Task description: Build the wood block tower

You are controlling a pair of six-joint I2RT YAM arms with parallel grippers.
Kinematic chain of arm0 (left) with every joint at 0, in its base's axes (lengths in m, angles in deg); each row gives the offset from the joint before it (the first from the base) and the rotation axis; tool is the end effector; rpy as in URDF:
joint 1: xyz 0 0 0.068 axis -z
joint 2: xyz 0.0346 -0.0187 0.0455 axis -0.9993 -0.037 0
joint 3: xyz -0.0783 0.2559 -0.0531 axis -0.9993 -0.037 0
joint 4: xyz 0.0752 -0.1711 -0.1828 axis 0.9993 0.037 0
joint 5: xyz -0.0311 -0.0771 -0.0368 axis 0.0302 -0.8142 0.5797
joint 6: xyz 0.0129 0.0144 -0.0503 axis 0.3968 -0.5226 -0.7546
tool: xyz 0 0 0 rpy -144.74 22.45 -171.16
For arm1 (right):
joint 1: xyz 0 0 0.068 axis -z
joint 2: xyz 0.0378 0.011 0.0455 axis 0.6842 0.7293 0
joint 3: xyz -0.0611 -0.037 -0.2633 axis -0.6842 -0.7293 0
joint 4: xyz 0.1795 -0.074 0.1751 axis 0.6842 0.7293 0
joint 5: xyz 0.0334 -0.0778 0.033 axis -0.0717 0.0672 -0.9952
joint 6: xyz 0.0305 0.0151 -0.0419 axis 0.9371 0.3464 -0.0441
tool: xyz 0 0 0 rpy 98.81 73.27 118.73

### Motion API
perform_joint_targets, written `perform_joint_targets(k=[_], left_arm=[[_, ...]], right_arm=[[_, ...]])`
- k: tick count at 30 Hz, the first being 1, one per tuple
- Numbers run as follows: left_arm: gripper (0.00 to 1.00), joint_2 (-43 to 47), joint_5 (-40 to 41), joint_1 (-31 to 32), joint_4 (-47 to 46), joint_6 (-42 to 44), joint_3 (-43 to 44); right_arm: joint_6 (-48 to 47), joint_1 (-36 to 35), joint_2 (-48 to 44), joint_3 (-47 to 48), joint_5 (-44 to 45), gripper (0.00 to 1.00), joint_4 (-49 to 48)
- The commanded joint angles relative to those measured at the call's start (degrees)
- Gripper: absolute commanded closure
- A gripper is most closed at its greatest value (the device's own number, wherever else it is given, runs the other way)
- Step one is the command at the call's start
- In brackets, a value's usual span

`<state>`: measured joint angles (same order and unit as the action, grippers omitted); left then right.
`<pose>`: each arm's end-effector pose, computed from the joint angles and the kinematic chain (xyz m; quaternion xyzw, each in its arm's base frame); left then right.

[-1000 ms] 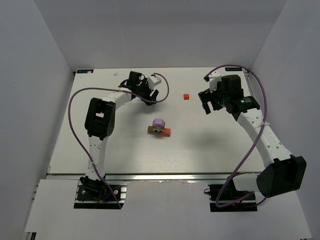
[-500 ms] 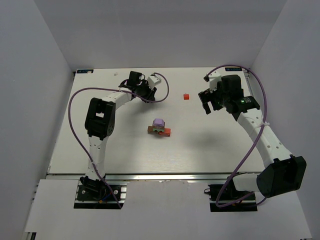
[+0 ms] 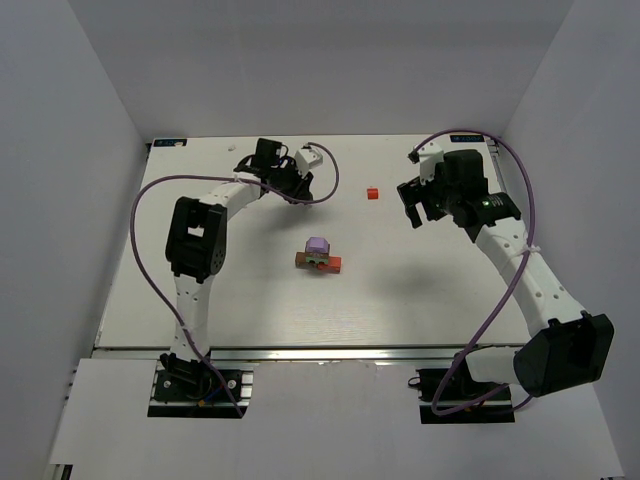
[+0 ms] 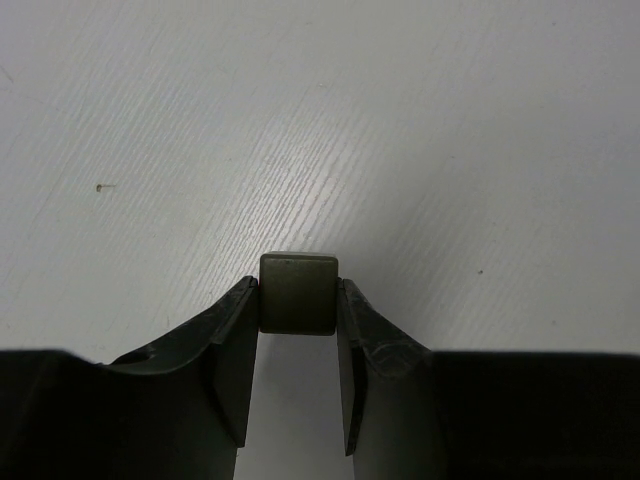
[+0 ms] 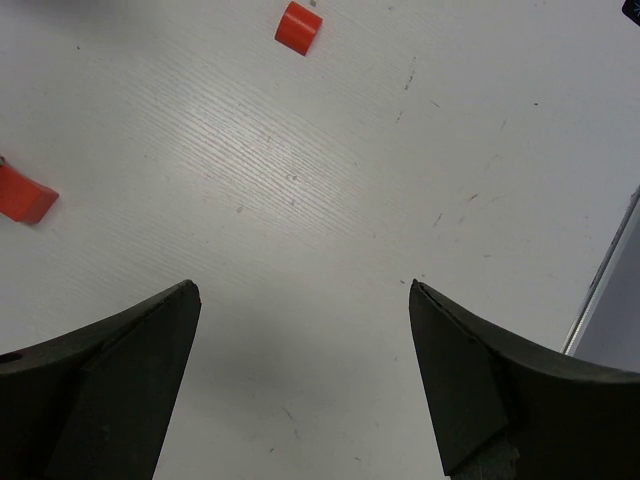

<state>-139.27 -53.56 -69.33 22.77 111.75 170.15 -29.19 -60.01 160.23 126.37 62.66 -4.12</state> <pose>0.4645 -0.1754 0.1792 0.4550 0.7761 -0.2163 0.3793 0.2743 0.0835 0.3485 -0.2663 0.8477 0.0019 0.4588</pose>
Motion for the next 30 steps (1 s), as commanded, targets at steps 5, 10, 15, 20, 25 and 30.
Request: perform_joint_targets(k=[5,10,15,20,25,30], left_arm=[[0.69,11.81,-8.41,-0.18,11.4,8.98,2.31],[0.69,18.3,-16.31,-0.18,24.51,23.2,3.37],[0.7,23.59,-21.86,-0.09,37.26,35.26,2.31],[0.68,25.97,-23.62,0.61,44.37,38.61,3.71],[0.66,26.49,-21.87,4.91,49.24,37.86,4.95],[0.66,27.99,-20.55,7.91,47.56,34.84,1.61]], right_arm=[[0.47,0.14,-3.75,0.43,-1.59,0.11,-1.67],[0.82,0.14,-6.03,-0.45,-2.48,0.11,-1.67],[1.34,0.14,-8.05,-1.5,-3.88,0.11,-1.67],[1.52,0.23,-9.9,-1.85,-5.55,0.11,-1.49],[2.22,0.14,-10.87,-2.03,-6.43,0.11,-1.4],[2.05,0.14,-11.48,-1.77,-6.61,0.11,-0.88]])
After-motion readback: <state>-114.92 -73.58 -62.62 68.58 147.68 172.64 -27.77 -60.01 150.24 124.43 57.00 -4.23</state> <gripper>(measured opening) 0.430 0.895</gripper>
